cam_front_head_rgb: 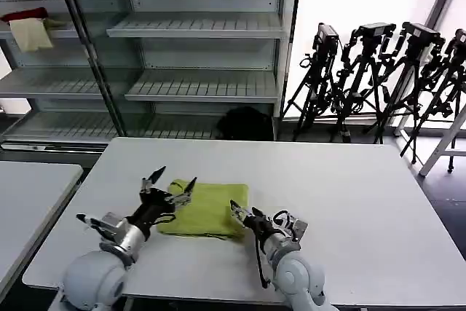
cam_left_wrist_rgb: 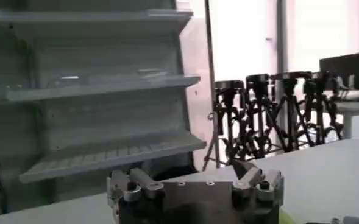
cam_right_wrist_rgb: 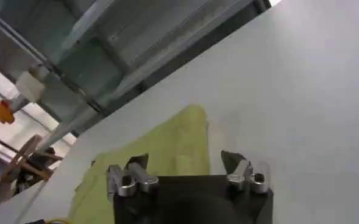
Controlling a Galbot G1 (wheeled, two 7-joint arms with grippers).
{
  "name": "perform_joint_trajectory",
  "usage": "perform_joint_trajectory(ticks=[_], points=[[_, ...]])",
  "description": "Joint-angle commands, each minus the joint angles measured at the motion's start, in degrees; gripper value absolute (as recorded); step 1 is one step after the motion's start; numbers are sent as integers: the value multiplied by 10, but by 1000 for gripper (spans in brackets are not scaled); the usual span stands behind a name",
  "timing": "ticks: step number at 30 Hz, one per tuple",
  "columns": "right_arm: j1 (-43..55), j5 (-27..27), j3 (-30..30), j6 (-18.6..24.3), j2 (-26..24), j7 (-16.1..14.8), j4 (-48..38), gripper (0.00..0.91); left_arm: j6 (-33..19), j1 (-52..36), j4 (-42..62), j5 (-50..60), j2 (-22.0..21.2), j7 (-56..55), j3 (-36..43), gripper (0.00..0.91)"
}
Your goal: Fold and organize the clothes.
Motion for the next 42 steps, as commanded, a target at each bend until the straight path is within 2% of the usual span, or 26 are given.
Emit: perform_joint_trajectory(ticks=[1,2,3,4,16,26,35,42], points=[[10,42,-43,-9,8,51,-11,282,-20,60,-4,-29,21,17,-120,907],[6,42,-40,-9,4,52,-5,101,-20,59,-4,-28,20,17,-119,907],[5,42,-38,-9,3,53,-2,30,-19,58,-3,-28,18,17,-118,907],[4,42,-37,-9,2,53,-1,0,-19,57,-3,-28,16,17,-116,907],[2,15,-2,-8,-16,52,27,0,-26,53,9,-16,1,22,-92,907],[6,-3,24,-9,-60,48,64,0,-30,52,15,-15,-5,26,-91,907],[-13,-2,63,-9,-122,27,78,0,-33,51,26,-15,-11,27,-89,907],[-19,-22,84,-8,-132,8,68,0,-33,49,36,-14,-20,31,-86,907]])
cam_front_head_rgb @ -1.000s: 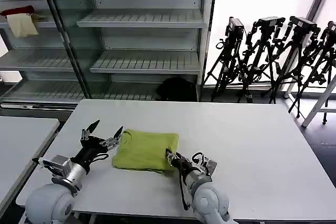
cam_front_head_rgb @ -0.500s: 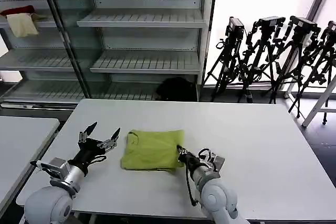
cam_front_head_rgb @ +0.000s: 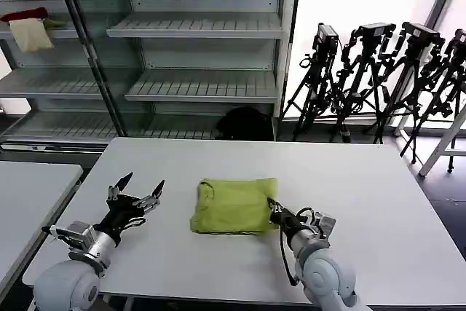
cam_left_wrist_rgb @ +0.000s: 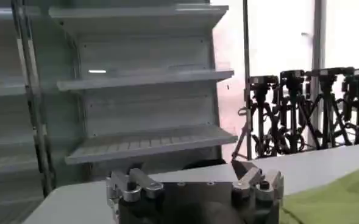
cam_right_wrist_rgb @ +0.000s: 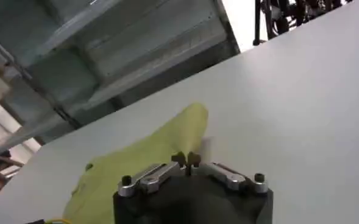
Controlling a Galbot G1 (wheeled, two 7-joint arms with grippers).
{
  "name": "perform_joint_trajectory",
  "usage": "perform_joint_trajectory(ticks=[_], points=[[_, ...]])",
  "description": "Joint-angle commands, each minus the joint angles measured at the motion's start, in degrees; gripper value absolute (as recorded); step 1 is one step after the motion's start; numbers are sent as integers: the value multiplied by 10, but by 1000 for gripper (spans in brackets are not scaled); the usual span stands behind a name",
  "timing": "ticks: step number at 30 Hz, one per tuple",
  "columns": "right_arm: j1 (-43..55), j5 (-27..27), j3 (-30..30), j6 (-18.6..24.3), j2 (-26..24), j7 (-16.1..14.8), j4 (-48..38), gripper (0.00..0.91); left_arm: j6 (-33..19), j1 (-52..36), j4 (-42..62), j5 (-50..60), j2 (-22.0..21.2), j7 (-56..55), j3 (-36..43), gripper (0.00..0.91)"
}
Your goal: Fold and organize the clothes.
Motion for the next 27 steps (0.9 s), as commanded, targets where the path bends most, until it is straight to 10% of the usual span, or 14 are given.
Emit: perform_joint_trajectory(ticks=[1,2,13,27], points=[[-7,-29,35,1,-37,-29,1,423,-1,0,10,-1,-7,2,1,907],[-7,-45,34,1,-37,-38,-1,907,-1,1,10,-1,-9,3,2,907],[-57,-189,139,12,-24,-228,53,907,-5,2,7,-11,-13,9,-1,907],[-101,-400,385,173,-162,-265,-71,907,-43,-11,57,-93,-45,-49,-17,907]])
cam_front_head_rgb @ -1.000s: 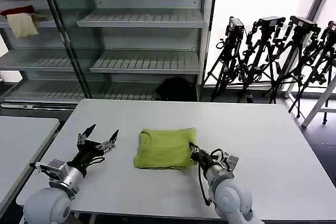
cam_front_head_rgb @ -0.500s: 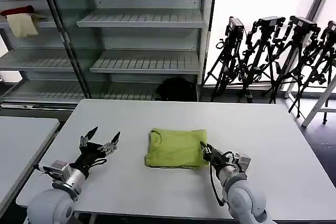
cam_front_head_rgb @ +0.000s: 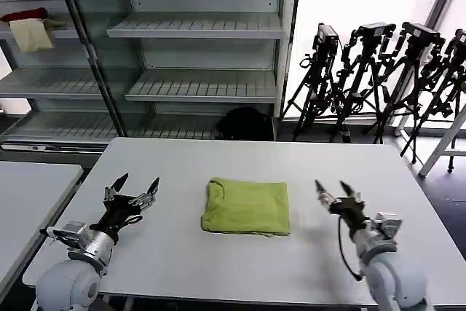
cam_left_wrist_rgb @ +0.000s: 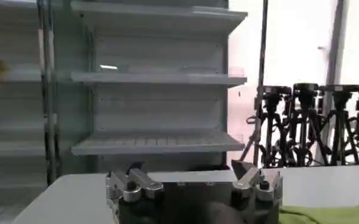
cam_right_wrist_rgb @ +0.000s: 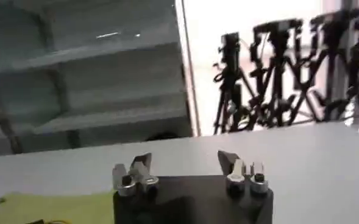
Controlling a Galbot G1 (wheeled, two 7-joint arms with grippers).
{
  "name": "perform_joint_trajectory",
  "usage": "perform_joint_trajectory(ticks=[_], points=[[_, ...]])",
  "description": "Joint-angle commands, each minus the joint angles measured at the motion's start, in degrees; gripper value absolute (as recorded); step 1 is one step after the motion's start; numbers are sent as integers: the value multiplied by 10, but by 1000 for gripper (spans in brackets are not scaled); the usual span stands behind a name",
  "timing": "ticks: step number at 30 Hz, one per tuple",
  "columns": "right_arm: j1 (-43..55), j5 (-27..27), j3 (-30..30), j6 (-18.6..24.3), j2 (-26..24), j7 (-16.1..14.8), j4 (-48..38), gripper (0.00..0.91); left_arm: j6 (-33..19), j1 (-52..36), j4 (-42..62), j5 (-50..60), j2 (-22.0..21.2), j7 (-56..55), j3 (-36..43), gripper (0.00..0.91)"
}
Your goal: Fold and organize the clothes.
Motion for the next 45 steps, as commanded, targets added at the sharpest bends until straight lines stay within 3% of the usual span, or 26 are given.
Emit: perform_joint_trajectory(ticks=[1,5,16,22,26,33,39,45], points=[[-37,-189,178,113,-89,-52,-98,907,-32,-1,34,-64,-20,-44,-4,907],[-37,-167,173,113,-91,-26,-109,907,-32,5,31,-92,-15,-44,-13,907],[-36,-121,142,98,-74,-30,-83,907,-41,15,21,-62,25,-45,-34,907],[-37,-122,140,97,-79,-39,-75,907,-51,23,25,-12,26,-50,-29,907],[-46,-125,147,109,-83,-69,-70,907,-62,24,34,1,28,-50,-28,907],[-51,-112,147,107,-77,-88,-50,907,-64,21,40,5,31,-50,-31,907],[-43,-108,144,107,-67,-92,-46,907,-64,18,42,4,32,-53,-45,907],[-42,-90,137,103,-63,-75,-45,907,-66,19,42,3,36,-54,-50,907]])
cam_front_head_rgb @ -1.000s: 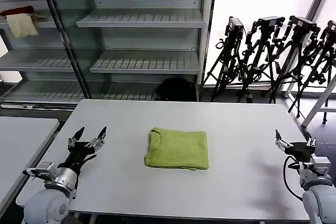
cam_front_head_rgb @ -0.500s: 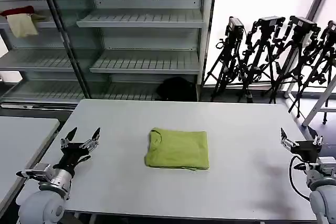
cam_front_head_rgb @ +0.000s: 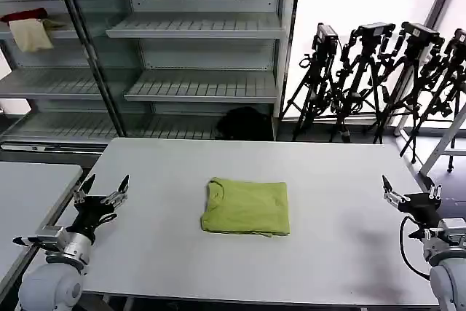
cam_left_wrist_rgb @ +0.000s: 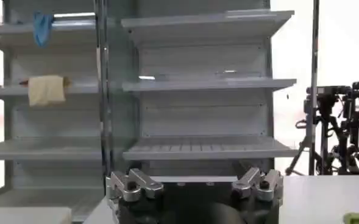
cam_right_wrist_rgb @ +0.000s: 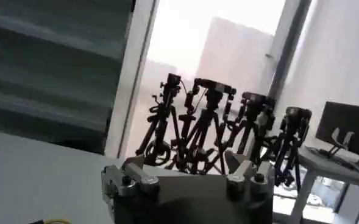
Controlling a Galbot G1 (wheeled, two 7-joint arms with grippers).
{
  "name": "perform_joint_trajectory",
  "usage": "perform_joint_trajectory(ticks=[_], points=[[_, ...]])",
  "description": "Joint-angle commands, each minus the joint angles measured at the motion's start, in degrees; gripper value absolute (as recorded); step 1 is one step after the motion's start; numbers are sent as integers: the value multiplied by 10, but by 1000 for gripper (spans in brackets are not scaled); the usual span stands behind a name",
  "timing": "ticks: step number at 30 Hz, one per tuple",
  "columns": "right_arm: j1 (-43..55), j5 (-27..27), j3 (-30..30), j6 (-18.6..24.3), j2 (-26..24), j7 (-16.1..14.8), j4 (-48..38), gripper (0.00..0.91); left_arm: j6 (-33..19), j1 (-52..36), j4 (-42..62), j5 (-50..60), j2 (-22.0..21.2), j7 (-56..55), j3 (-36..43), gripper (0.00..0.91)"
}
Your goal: Fold and organize the clothes.
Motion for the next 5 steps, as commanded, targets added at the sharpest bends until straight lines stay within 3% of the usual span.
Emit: perform_joint_trajectory(ticks=[1,3,5], points=[[2,20,-5,-10,7,11,10,907,-6,1,3,8,4,-2,-6,907],[6,31,-8,-35,11,17,16,907,-6,0,3,8,4,-3,-6,907],[3,28,-24,-33,9,52,26,907,-6,-1,3,7,2,-4,-7,907]])
